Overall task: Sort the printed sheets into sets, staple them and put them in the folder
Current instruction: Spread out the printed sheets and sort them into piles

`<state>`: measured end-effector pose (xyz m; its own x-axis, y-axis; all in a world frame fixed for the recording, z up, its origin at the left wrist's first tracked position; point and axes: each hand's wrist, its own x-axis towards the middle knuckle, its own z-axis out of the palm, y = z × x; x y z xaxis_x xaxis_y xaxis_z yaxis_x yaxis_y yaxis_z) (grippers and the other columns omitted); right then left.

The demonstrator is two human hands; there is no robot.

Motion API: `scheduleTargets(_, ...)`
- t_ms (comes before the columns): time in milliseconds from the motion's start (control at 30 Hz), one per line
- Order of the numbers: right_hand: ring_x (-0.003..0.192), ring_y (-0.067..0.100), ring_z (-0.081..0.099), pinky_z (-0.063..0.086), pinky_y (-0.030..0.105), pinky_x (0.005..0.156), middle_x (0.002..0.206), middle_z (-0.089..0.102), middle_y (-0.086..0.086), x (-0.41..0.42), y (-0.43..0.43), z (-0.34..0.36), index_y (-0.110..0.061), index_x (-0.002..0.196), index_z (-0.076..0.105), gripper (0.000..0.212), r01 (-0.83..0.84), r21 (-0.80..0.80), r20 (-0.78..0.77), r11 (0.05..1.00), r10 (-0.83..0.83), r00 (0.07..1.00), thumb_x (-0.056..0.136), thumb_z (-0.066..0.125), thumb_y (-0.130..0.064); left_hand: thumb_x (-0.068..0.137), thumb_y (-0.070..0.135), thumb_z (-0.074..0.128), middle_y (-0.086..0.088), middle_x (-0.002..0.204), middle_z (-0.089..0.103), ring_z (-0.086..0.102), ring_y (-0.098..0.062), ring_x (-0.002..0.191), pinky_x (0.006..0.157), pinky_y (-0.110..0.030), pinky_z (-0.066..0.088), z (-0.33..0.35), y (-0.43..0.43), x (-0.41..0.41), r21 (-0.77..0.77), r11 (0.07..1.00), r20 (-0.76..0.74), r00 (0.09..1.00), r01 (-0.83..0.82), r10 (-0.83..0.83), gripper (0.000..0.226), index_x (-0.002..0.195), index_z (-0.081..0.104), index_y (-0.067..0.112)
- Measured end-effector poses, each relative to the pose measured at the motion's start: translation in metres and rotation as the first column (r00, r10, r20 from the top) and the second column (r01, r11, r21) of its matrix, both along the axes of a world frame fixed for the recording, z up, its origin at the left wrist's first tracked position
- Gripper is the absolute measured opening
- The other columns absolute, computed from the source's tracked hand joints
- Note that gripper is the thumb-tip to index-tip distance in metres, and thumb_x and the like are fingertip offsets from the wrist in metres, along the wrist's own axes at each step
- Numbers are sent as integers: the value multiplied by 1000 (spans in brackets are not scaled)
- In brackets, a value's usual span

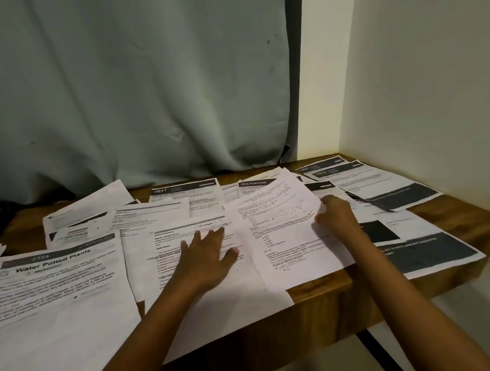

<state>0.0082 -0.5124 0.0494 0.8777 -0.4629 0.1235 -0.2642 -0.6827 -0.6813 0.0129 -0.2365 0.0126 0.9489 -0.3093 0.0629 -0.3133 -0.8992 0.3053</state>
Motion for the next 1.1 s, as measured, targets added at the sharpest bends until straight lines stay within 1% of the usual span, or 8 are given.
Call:
scheduleTargets(167,118,32,51,46,44,98,127,55,15,2,-8,-21,-6,129,47,53,22,-108,-37,994,-27,999,81,69,-7,96,62,18,-2,162,-4,-8,-27,148,115,-48,-11,-16,1,-4,135,991,-1,1000,-5,5,69,154,4,28)
scheduleTargets(333,130,33,35,31,47,106,141,41,15,1,-10,-27,-8,140,38,57,26,-259,-19,965,-32,999,88,61,-14,88,71,10,-1,162,-1,-5,-26,148,116,-47,-9,-20,1,-2,145,989,32,999,-14,9,78,154,6,29)
scheduleTargets(400,137,32,26,26,47,110,150,31,14,-3,-9,-27,-11,145,34,54,-17,-321,54,947,37,998,95,53,-23,92,69,13,0,162,0,-4,-25,149,117,-47,-8,-21,1,-3,154,988,44,999,-20,13,74,154,6,29)
scheduleTargets(467,144,29,16,19,47,114,157,20,8,-7,-5,-27,-17,149,30,53,-173,-334,76,927,209,975,100,42,-35,84,72,7,0,162,0,-4,-25,149,117,-46,-8,-21,1,-3,154,988,46,999,-24,17,81,154,6,30)
scheduleTargets(567,148,21,-1,-1,43,117,161,4,-1,-13,0,-34,-28,152,17,60,-469,-380,-142,797,451,881,99,28,-53,75,71,3,1,162,1,-4,-24,149,117,-46,-8,-21,0,-4,141,990,51,999,-27,20,88,154,7,31)
scheduleTargets(633,148,20,-7,-8,44,117,161,-2,-2,-13,0,-39,-30,153,9,66,-574,-381,-304,725,488,818,96,22,-60,75,71,3,1,162,2,-3,-24,149,117,-46,-8,-21,0,-4,137,990,55,998,-28,21,88,154,8,31)
scheduleTargets(700,148,20,-7,-9,46,117,161,-4,-1,-12,-2,-43,-30,153,5,70,-594,-368,-363,715,478,800,94,22,-63,75,71,3,1,162,2,-2,-23,149,117,-45,-7,-21,0,-5,133,991,62,998,-29,21,88,154,8,31)
scheduleTargets(1100,147,22,-10,-10,50,117,160,-8,-2,-15,-28,-41,-31,153,-1,72,-574,-371,-429,730,413,803,94,24,-63,74,72,3,2,162,1,-2,-24,149,117,-46,-7,-22,-1,-2,157,987,61,998,-42,33,89,153,8,32)
